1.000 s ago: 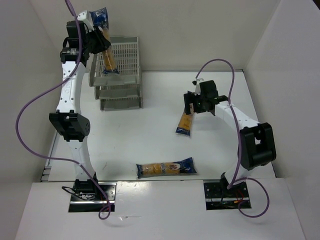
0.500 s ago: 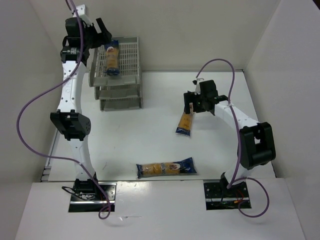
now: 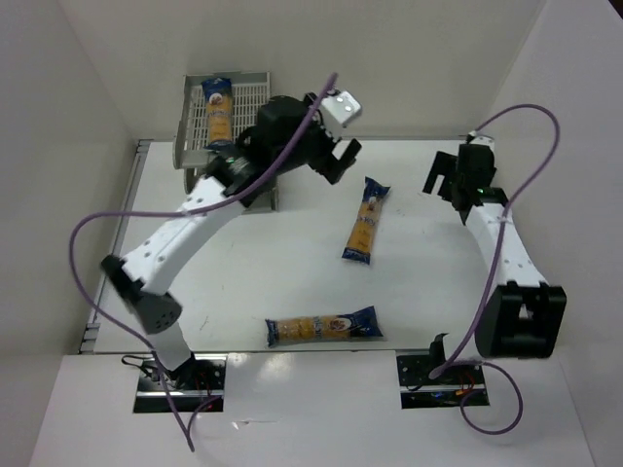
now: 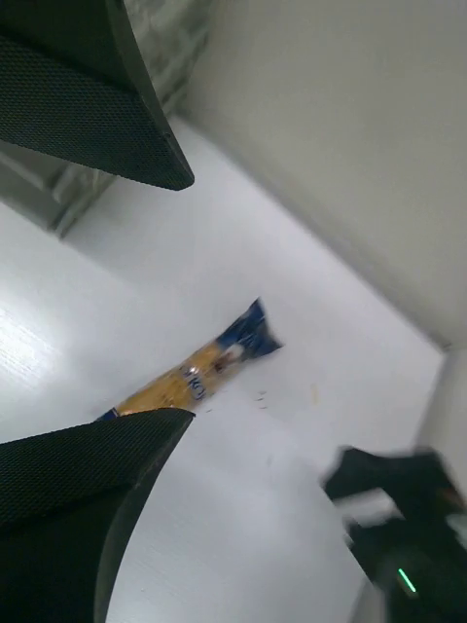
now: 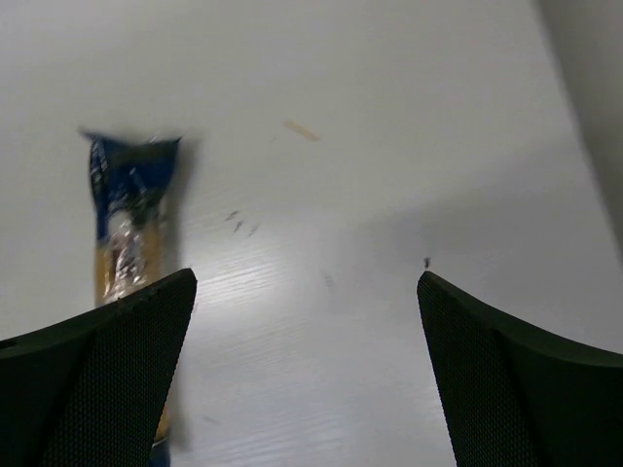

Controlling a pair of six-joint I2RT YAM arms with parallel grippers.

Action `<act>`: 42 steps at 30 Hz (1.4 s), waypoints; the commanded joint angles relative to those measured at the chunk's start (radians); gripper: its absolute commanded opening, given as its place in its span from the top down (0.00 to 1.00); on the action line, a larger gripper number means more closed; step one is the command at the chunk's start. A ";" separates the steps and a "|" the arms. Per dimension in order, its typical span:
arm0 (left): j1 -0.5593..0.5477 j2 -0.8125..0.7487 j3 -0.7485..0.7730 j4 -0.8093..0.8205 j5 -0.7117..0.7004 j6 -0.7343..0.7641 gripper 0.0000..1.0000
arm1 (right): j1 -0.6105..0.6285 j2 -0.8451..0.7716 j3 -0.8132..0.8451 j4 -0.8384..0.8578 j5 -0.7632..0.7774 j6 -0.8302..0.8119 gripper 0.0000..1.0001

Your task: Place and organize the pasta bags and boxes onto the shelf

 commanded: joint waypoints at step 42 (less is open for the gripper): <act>-0.019 0.876 0.246 -0.111 0.262 -0.294 1.00 | -0.312 -0.614 -0.272 -0.109 0.004 -0.002 0.00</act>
